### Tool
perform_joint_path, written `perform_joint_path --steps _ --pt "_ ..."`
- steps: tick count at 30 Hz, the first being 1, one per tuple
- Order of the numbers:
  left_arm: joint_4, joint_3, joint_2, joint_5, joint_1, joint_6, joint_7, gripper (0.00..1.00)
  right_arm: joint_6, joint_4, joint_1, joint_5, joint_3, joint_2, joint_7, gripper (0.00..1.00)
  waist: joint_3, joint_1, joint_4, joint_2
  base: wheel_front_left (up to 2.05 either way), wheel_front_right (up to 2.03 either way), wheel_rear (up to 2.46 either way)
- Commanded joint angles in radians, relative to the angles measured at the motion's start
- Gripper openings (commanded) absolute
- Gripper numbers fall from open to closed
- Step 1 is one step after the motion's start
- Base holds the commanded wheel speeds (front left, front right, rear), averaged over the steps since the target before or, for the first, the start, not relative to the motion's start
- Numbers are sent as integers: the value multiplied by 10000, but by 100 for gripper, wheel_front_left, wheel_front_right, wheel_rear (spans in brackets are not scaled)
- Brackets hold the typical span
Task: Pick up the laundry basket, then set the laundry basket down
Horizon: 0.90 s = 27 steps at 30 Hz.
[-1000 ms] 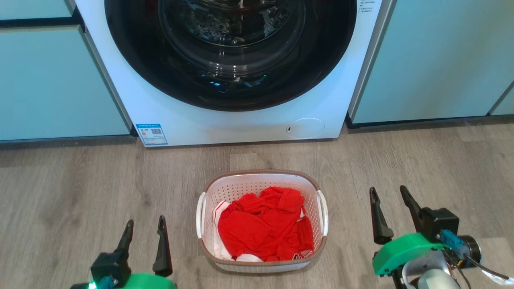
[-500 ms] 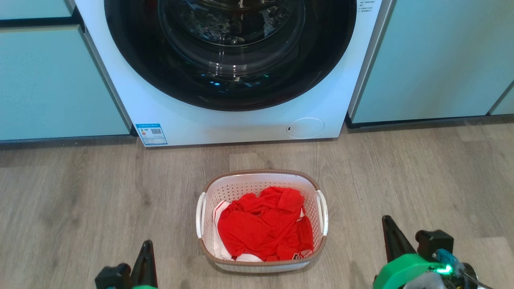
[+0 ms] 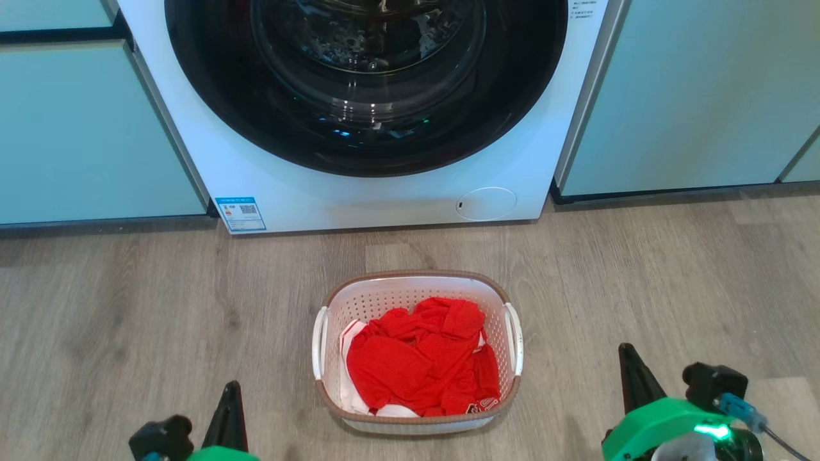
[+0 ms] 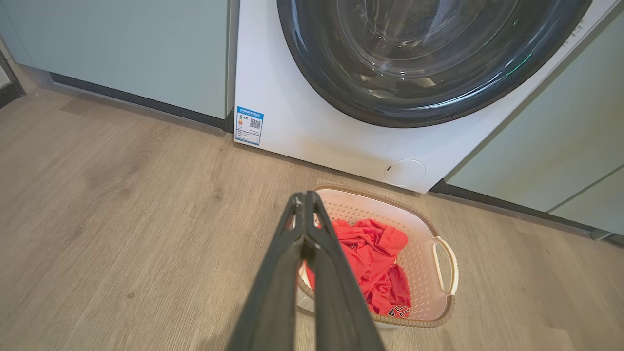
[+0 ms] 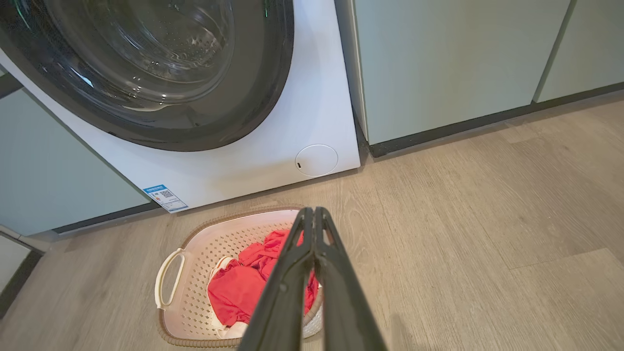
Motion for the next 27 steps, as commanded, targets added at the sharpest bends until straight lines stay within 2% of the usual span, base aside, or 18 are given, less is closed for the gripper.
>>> perform_joint_path --steps 1,27 --pt "-252 170 116 -363 -501 -85 62 0 -3 -361 -508 376 -99 -123 90 0 1 0 -3 -1 0 0 0" --pt "-118 584 235 -3424 -1125 -582 691 0 -6 -517 -741 3384 -477 -215 740 0 19 0 -35 -1 0 0 0"
